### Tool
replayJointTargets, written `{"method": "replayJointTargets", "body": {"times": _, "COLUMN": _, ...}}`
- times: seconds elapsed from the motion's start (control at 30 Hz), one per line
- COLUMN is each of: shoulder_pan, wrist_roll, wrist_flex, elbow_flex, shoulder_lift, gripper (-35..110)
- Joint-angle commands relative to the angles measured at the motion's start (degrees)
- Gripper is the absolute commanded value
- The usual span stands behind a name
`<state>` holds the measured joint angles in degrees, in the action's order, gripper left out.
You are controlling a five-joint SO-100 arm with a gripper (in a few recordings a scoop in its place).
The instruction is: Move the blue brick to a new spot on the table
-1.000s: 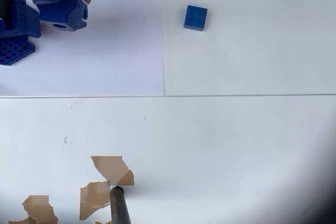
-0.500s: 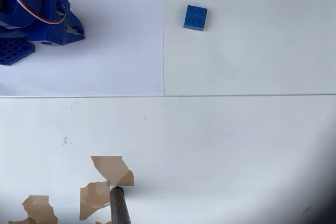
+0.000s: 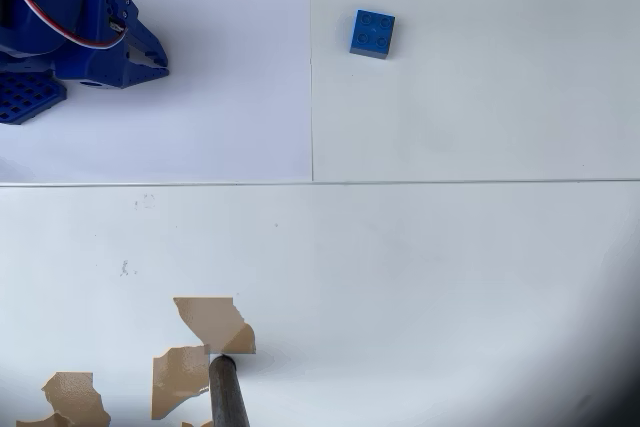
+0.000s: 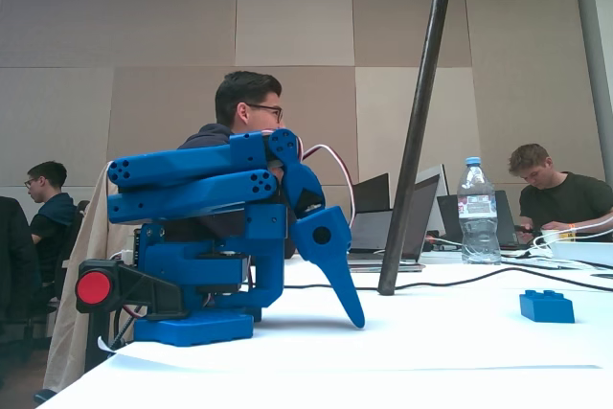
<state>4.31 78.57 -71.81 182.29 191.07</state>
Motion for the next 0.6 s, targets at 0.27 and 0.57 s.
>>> {"method": "replayJointTargets", "body": {"times": 0.27, "shoulder_pan": 1.1, "wrist_roll": -2.5, "wrist_flex": 1.6, "elbow_flex": 1.4, "shoulder_lift": 0.2, "gripper": 0}}
{"method": "replayJointTargets", "body": {"times": 0.57, "shoulder_pan": 1.8, "wrist_roll": -1.1, "wrist_flex": 2.3, "elbow_flex": 2.2, "shoulder_lift": 0.3, "gripper": 2}}
